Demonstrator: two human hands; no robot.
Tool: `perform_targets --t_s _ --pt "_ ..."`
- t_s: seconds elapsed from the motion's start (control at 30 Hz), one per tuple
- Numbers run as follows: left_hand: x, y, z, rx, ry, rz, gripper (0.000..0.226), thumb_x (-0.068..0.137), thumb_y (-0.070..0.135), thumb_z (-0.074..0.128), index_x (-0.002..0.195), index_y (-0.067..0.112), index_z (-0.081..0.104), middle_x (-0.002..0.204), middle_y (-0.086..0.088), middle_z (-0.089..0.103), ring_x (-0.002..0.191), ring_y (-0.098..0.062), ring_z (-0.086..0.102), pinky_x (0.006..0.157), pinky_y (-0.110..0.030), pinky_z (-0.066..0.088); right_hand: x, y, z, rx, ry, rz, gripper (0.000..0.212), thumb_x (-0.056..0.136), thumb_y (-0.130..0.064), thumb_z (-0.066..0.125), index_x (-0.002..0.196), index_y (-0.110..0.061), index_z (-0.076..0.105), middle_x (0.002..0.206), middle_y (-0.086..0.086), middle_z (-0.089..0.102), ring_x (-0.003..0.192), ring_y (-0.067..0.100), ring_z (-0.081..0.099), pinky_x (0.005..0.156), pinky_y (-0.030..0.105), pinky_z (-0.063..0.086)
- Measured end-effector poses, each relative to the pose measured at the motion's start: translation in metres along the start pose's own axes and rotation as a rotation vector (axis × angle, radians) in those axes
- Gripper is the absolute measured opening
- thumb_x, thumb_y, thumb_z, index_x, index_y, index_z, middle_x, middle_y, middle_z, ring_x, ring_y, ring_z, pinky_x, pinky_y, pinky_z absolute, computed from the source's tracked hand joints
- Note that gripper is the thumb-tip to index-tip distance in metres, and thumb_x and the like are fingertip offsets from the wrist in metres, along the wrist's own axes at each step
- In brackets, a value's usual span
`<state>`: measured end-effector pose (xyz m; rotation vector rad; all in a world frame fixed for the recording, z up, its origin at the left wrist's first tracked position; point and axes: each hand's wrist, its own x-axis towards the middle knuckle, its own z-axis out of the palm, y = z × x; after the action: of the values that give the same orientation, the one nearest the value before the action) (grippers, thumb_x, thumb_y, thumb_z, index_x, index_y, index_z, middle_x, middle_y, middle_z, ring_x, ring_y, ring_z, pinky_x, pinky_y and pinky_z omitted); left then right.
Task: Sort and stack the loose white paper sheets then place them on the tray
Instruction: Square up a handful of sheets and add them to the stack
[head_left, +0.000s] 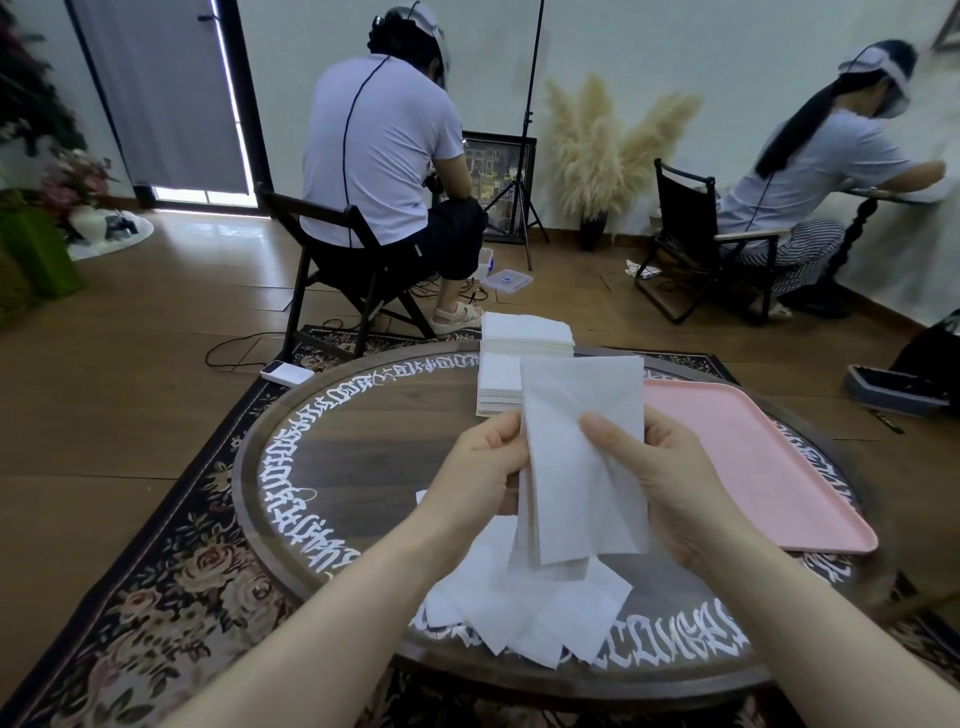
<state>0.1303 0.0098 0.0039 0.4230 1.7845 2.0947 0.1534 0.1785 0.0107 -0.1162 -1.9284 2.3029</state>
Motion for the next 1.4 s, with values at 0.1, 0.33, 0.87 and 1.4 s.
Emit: perform_targets --t_s 0.1,0.33,0.87,1.4 --pt "-0.002 0.0 0.001 0.016 -0.016 0.0 0.024 0.103 0.021 0.047 0.114 0.02 0.069 0.091 0.006 0.076 0.074 -0.007 0.069 0.067 -0.025 0.057 0.0 0.001 0.002 0.153 -0.001 0.071 0.036 0.074 -0.02 0.074 0.106 -0.004 0.069 0.099 0.017 0.075 0.08 0.028 0.073 0.061 0.036 0.058" --pt "-0.002 -0.002 0.0 0.027 -0.027 0.008 0.024 0.102 0.02 0.049 0.112 0.021 0.07 0.094 0.002 0.075 0.078 -0.013 0.067 0.068 -0.029 0.056 0.0 0.004 0.004 0.174 0.026 0.075 0.031 0.075 -0.017 0.074 0.102 -0.003 0.07 0.091 0.014 0.076 0.071 0.024 0.073 0.054 0.031 0.056" --pt "-0.002 0.002 0.0 0.001 -0.001 0.0 0.042 0.104 0.036 0.041 0.114 0.004 0.065 0.097 -0.015 0.063 0.086 -0.028 0.058 0.069 -0.036 0.055 0.002 0.005 0.001 0.068 0.049 0.039 0.042 0.071 -0.024 0.076 0.108 -0.007 0.071 0.101 0.012 0.076 0.081 0.024 0.074 0.06 0.031 0.057" --pt "0.006 0.001 -0.01 -0.174 0.141 0.08 0.028 0.099 0.01 0.051 0.092 0.021 0.076 0.092 -0.014 0.069 0.085 -0.034 0.054 0.077 -0.049 0.036 0.009 0.004 -0.005 -0.064 0.081 0.269 0.056 0.095 -0.051 0.054 0.125 -0.005 0.064 0.125 0.019 0.064 0.099 0.028 0.066 0.094 0.045 0.049"
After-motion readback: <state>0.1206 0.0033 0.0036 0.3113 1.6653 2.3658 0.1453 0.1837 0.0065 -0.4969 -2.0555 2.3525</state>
